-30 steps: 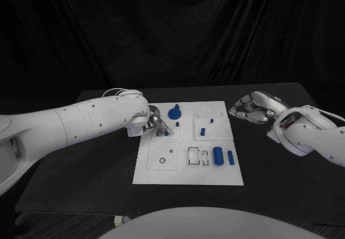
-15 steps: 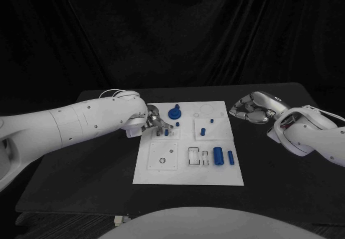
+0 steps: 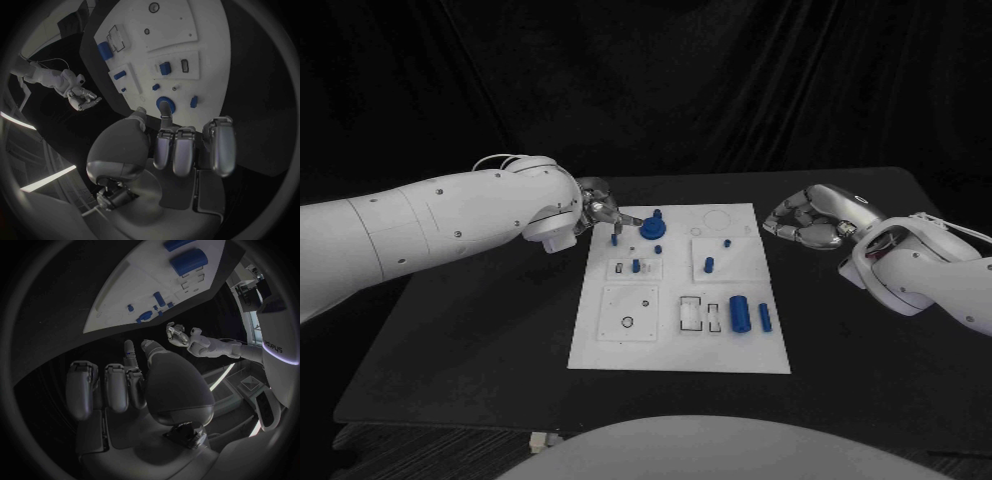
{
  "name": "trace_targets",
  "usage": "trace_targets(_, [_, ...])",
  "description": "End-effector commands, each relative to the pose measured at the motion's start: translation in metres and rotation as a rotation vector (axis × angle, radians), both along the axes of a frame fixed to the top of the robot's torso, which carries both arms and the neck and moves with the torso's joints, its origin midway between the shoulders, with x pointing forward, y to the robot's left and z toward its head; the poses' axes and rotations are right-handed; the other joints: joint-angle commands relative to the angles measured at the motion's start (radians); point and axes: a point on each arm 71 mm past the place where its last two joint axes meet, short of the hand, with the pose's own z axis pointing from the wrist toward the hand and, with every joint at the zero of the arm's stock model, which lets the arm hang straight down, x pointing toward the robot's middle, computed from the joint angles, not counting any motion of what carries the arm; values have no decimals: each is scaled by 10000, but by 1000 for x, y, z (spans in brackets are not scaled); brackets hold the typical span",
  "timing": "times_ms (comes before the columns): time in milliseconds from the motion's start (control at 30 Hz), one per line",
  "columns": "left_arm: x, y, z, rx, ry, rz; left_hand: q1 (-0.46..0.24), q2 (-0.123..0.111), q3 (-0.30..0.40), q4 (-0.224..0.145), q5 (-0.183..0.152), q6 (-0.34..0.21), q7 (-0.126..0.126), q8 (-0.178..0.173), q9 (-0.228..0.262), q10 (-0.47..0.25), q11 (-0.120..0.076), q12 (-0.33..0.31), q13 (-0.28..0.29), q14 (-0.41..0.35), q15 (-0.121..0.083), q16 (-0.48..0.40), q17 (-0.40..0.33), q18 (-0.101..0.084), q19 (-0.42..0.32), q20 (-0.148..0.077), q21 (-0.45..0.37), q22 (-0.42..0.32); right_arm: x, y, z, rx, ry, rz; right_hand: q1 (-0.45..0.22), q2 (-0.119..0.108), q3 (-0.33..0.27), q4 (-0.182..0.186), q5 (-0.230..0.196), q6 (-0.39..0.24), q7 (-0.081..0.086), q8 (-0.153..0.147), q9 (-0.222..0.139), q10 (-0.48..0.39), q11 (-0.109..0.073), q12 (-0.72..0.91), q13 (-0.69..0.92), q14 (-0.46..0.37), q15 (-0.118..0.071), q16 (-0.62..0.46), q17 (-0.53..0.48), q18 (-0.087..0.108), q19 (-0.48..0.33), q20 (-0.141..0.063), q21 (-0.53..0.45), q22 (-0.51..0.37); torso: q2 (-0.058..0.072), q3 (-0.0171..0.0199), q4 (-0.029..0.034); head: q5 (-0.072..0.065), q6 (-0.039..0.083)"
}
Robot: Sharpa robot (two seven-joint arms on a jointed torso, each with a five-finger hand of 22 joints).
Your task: Assemble the parts on the task board
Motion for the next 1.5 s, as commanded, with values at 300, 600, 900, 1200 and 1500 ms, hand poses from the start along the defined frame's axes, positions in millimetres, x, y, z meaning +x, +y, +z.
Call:
trace_targets(300, [20, 19, 4, 881, -391, -94, 575, 68, -83, -203, 17, -122, -96, 480, 474, 1055, -113, 36, 2635, 978, -91, 77, 2512, 3, 77, -25, 113, 2034, -1, -1, -2, -25, 142, -116, 78, 11, 44, 14, 24, -76, -17, -53, 3, 1065, 78, 35, 2629, 576, 37, -46, -8, 18, 423, 77, -63, 2194, -16, 15, -2, -15, -2])
trace_targets(600, [32, 29, -10, 1379, -144, 131, 470, 68, -261, -56, -18, -276, -67, 553, 606, 1055, -92, 36, 2635, 967, -76, 66, 2494, 14, 36, -18, 61, 2017, -1, 1, -3, -19, 174, -90, 68, 8, 48, 19, 29, -78, -13, -57, 3, 1065, 83, 35, 2629, 580, 42, -38, 13, 14, 429, 79, -51, 2198, 32, -25, 5, 15, -2])
trace_targets(900, [36, 28, -24, 1419, 46, 117, 267, 80, -516, 172, -40, -421, -33, 567, 691, 1055, -61, 36, 2635, 953, -49, 52, 2471, 29, -22, 0, -10, 1996, -1, 2, -3, -17, 195, -71, 68, 8, 48, 19, 29, -78, -13, -57, 3, 1065, 83, 35, 2629, 580, 42, -38, 13, 14, 429, 79, -51, 2198, 31, -18, 0, 25, -2])
trace_targets(1200, [41, 29, -28, 1256, -74, 63, -222, 209, -1084, 234, -60, -835, 154, -29, 390, 1055, 96, 36, 2635, 898, 80, 6, 2393, 58, -171, 95, -159, 1948, -1, 2, -4, -31, 244, -59, 76, 18, 65, 14, 42, -64, -18, -51, 6, 1065, 82, 35, 2629, 581, 44, -35, 19, 14, 430, 82, -52, 2198, 29, -5, -10, 32, -2])
trace_targets(1500, [40, 25, -31, 1243, 107, -139, -241, 304, -1229, 212, -58, -848, 198, -229, 260, 1055, 141, 36, 2635, 864, 122, -22, 2345, 72, -228, 134, -218, 1928, -1, 3, -4, -35, 250, -58, 84, 18, 72, 8, 50, -59, -20, -49, 8, 1065, 80, 35, 2629, 583, 44, -31, 29, 14, 429, 82, -53, 2198, 5, 5, -1, 55, -2])
